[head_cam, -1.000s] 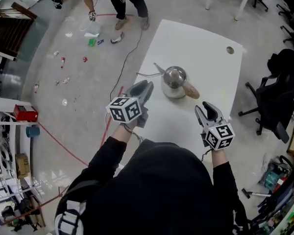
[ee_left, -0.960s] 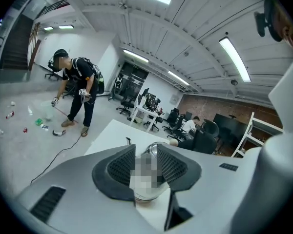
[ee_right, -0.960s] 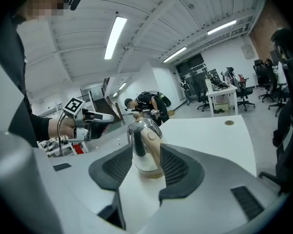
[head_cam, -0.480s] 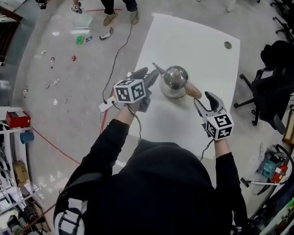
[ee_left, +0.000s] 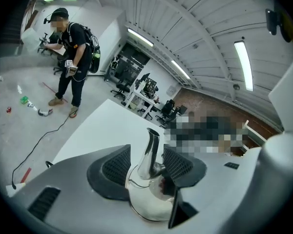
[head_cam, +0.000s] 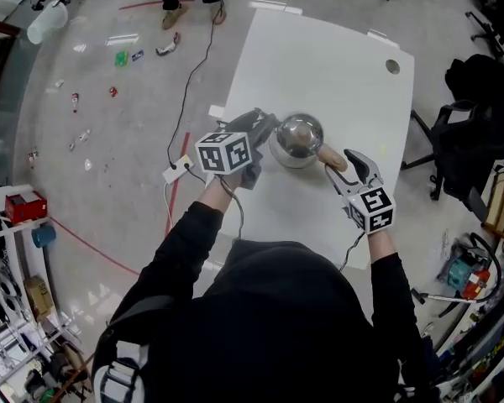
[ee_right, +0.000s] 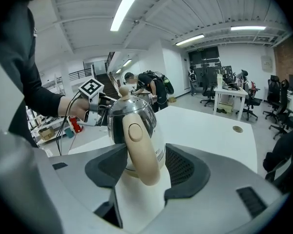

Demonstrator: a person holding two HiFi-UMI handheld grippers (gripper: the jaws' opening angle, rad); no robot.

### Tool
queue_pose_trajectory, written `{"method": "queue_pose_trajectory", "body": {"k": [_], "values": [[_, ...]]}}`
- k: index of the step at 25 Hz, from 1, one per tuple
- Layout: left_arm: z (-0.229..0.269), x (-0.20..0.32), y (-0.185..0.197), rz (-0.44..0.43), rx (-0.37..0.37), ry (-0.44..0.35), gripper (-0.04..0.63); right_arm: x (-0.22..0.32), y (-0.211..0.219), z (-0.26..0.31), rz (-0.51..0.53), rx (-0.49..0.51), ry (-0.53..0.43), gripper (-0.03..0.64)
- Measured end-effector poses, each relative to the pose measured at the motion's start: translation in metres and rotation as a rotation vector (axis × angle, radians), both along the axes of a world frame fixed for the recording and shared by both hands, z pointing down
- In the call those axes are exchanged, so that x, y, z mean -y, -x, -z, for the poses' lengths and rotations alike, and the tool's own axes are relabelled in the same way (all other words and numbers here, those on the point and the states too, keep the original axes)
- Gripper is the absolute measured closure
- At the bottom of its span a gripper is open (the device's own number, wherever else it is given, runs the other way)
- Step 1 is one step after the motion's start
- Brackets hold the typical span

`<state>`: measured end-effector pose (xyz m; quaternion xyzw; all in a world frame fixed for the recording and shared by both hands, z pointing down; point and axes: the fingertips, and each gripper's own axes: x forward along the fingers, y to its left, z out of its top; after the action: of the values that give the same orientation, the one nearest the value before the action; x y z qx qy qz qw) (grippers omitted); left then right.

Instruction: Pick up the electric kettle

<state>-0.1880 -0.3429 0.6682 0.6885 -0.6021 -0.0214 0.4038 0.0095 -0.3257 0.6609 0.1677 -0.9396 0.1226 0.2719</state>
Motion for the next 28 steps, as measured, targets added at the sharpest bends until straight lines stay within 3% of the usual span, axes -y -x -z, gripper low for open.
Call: {"method": "queue_pose_trajectory", "body": {"k": [7, 12, 14, 20, 28], "values": [[-0.012, 0.008, 0.001, -0.001, -0.002, 0.013, 0.391, 0.003, 0.011, -0.014, 0.054, -0.01, 0.013, 0.391], [-0.009, 0.014, -0.004, -0.001, 0.011, -0.01, 0.477, 0.0, 0.016, -0.018, 0.121, -0.031, -0.025, 0.419], [-0.009, 0.015, -0.004, 0.003, 0.02, -0.011, 0.479, 0.001, 0.017, -0.018, 0.119, -0.026, -0.032, 0.465], [-0.009, 0.018, -0.003, 0.016, 0.014, -0.009, 0.479, -0.009, 0.018, -0.019, 0.181, -0.044, -0.033, 0.483], [0.002, 0.021, -0.006, 0.007, 0.058, -0.035, 0.486, -0.015, 0.02, -0.008, 0.236, -0.064, -0.125, 0.514]]}}
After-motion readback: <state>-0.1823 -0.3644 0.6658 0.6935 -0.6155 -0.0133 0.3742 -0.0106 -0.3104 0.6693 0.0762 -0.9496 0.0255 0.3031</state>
